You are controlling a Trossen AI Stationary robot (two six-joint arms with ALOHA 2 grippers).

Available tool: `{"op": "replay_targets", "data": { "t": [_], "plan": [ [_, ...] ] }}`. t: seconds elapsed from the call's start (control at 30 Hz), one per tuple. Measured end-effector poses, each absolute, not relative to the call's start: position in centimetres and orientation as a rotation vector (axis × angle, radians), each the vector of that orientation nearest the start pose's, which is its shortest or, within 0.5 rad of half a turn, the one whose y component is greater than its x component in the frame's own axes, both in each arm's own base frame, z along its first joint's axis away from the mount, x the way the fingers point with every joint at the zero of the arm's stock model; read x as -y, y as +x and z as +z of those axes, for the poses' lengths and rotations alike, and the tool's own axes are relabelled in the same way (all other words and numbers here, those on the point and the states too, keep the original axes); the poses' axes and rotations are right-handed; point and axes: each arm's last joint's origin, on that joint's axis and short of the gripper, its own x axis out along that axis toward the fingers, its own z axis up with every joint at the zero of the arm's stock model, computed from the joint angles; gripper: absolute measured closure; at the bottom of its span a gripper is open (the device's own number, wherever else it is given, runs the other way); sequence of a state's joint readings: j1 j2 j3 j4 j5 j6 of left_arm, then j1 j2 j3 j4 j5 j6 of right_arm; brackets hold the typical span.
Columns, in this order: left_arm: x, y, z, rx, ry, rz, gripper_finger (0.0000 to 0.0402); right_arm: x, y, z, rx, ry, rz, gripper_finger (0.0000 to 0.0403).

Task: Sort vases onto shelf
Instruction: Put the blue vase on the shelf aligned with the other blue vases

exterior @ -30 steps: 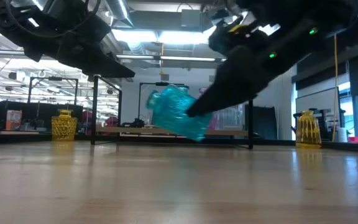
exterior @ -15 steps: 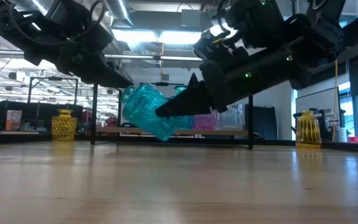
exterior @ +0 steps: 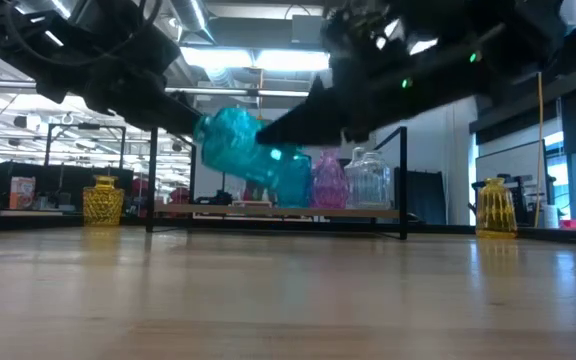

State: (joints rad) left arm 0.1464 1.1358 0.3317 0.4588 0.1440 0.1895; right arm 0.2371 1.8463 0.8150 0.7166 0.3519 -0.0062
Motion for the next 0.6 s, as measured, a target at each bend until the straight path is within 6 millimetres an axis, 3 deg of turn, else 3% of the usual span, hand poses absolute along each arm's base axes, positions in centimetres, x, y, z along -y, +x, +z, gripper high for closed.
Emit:
{"op": "replay_targets", "data": {
  "t": [0.23,0.6],
  "plan": [
    [-2.4,21.1,17.6,-0.326,0.161,-0.092,0.0152,-9.0,34.5,16.2,-0.267,-0.185,-0.173,0.0204],
    [-2.6,21.4,16.8,-0.369,0.168,-0.069,0.0152,-7.1,34.4,14.4,-0.439,-0.128,-0.19,0.0205]
  ]
}}
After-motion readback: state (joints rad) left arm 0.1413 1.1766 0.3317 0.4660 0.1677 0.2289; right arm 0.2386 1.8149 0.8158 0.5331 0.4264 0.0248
